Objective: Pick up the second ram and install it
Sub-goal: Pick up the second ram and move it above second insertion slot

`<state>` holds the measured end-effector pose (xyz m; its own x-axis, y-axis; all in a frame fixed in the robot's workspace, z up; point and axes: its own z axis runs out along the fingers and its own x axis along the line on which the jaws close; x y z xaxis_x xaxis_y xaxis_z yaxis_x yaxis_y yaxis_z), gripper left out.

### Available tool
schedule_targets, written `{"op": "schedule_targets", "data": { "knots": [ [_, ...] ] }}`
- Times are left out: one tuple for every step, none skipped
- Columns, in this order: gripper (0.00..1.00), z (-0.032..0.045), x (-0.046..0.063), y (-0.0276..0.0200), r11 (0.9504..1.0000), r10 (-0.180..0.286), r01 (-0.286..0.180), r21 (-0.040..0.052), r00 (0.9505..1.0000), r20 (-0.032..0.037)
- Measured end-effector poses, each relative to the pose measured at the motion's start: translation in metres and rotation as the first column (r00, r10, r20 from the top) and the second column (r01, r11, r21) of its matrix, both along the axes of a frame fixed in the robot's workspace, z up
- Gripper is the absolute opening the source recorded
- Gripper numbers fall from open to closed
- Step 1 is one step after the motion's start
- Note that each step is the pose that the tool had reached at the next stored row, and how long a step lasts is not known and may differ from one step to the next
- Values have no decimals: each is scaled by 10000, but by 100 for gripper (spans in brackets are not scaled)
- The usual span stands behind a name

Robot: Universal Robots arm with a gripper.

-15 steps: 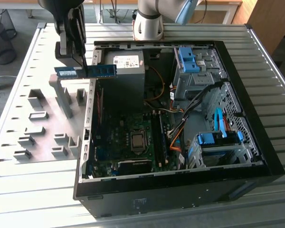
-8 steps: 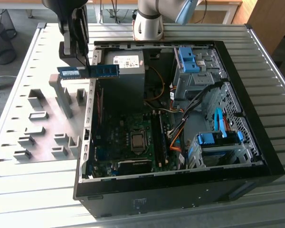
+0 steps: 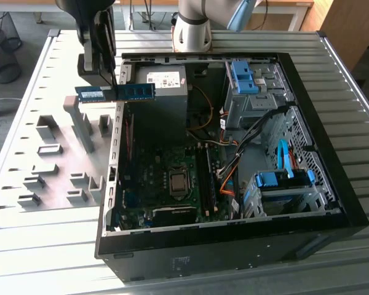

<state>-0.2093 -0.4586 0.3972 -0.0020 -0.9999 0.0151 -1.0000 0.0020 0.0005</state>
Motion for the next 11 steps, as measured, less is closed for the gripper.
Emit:
{"op": "schedule_targets", "data": {
  "knots": [
    [14,0,0,0,10000,0,0,0,10000,0],
    [14,1,1,0,10000,0,0,-1,10000,-1],
    [14,0,2,0,10000,0,0,-1,10000,-1],
    [14,0,2,0,10000,0,0,-1,10000,-1],
    [14,0,2,0,10000,0,0,-1,10000,0],
    [14,0,3,0,10000,0,0,-1,10000,-1],
    [14,0,4,0,10000,0,0,-1,10000,-1],
    [14,1,9,0,10000,2,-2,-1,10000,-1],
    [14,1,18,1,10000,2,-2,-1,10000,-1],
    [14,0,25,0,10000,1,-1,-1,10000,0],
    [14,0,35,0,10000,1,-1,-1,10000,-1]
  ]
}}
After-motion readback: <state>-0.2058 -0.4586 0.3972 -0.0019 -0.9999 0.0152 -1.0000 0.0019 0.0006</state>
